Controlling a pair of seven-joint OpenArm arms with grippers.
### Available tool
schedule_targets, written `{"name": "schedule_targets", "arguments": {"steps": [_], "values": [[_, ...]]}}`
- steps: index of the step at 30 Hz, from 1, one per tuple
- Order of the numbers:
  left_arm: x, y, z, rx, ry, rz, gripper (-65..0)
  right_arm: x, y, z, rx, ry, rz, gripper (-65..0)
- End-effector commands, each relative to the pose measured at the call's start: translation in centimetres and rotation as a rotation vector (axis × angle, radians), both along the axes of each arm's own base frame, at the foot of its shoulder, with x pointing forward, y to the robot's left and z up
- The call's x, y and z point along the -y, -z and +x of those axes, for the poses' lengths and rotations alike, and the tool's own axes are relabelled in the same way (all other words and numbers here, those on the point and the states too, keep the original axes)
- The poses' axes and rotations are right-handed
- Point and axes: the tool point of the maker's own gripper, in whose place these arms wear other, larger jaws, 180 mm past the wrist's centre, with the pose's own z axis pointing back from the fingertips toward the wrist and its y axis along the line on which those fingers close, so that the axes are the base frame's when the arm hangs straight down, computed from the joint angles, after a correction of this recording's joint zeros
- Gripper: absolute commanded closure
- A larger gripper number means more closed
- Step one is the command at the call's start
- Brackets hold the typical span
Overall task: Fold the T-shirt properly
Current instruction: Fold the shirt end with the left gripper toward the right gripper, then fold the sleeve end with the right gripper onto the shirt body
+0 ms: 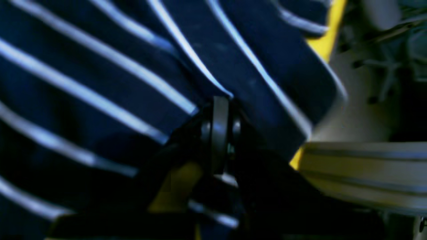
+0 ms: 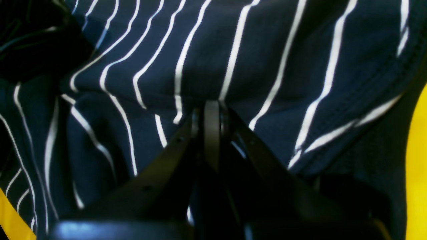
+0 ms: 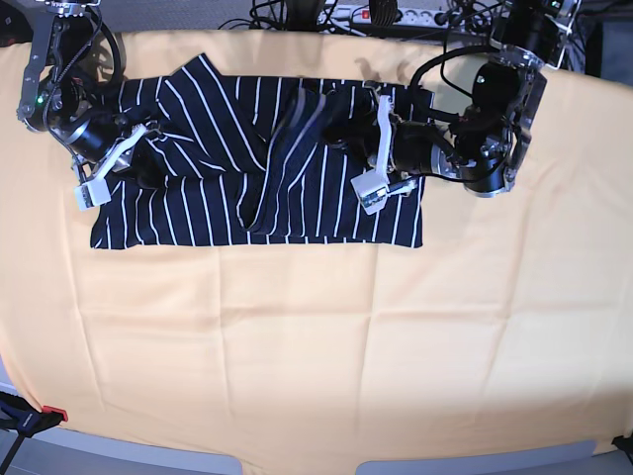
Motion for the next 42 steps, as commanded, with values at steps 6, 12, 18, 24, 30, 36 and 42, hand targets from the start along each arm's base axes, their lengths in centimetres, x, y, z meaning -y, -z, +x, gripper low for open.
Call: {"name": "schedule_targets", "arguments": {"steps": [6,12,18,24,30,36,42], "values": [[2.8,-2.5,0.5,0.066,0.036,-0.129,0.0,0.7,1.1,-1.0,-0.059,-0.023,-0.064,0.0],[-0.3,-2.4,5.5,0.207,-0.091,0.018,0.0,0.7,0.9,-0.7,-0.052,-0.022,-0.064,0.0],[-5.3,-1.4,9.0,0.241,-0.340,0.138,0.0,0.6,0.1,0.1,-0.027,-0.017,-0.039,0.0],[-5.8,0.8,7.4,0.239,-0.372,0.163,0.0,-0.4,-4.3,2.7,0.112,-0.033,0.009,0.0],[-6.6,3.1,6.3,0.244,-0.396,0.210,0.0,0.6,-8.1,3.6,0.210,-0.024,-0.047,-18.6],[-9.2,4.7,7.2,0.253,-0.484,0.338,0.0,5.0,-11.7,4.1,0.305,0.135,-0.016,-25.8],[-10.7,4.8,7.6,0.262,-0.517,0.386,0.0,9.8,-10.1,1.7,0.191,0.319,-0.002,-39.4]]}}
